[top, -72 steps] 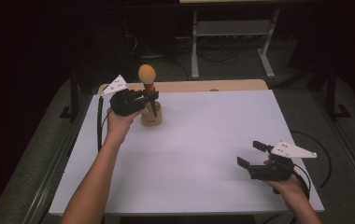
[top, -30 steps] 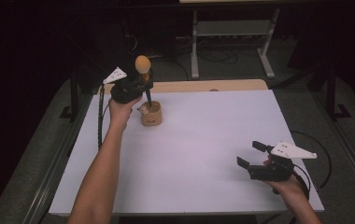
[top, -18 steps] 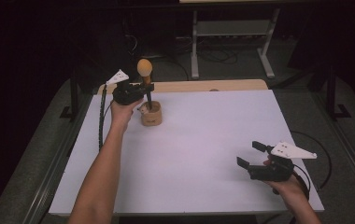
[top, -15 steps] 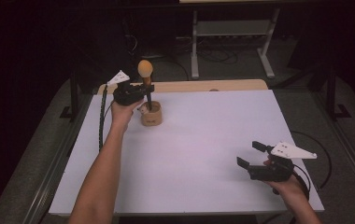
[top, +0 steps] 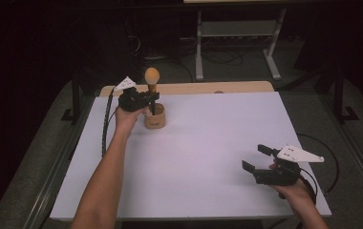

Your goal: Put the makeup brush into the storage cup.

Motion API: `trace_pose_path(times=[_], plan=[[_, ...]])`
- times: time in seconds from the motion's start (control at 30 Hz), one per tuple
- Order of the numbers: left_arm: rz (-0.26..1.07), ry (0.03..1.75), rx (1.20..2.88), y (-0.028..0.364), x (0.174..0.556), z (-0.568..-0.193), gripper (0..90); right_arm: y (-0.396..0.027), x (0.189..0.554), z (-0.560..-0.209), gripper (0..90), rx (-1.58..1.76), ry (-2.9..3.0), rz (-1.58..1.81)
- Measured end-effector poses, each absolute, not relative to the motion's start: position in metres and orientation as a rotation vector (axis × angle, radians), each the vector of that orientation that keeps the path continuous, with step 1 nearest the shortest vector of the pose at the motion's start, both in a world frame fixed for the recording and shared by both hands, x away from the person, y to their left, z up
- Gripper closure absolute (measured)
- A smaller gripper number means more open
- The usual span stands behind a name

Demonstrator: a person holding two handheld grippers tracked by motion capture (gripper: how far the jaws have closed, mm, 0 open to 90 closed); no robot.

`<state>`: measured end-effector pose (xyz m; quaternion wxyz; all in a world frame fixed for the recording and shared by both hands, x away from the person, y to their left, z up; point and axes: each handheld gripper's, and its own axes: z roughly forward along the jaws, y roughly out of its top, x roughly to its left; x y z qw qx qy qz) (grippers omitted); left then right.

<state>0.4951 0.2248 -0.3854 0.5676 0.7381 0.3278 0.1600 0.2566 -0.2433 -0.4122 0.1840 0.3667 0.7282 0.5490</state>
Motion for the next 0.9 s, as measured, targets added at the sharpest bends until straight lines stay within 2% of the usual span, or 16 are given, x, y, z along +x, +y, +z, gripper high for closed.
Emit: trace_pose_path(times=[0.37, 0.67, 0.9], plan=[[0.385, 0.751, 1.769, 0.222, 0.494, -0.388, 70.9, -0.243, 0.256, -0.412, 13.0, 1.025, 2.054, 1.554], [0.411, 0.751, 1.753, 0.227, 0.490, -0.387, 37.1, -0.243, 0.256, -0.411, 13.0, 1.025, 2.052, 1.554], [0.417, 0.755, 1.744, 0.233, 0.484, -0.380, 21.3, -0.243, 0.256, -0.411, 13.0, 1.024, 2.051, 1.550]])
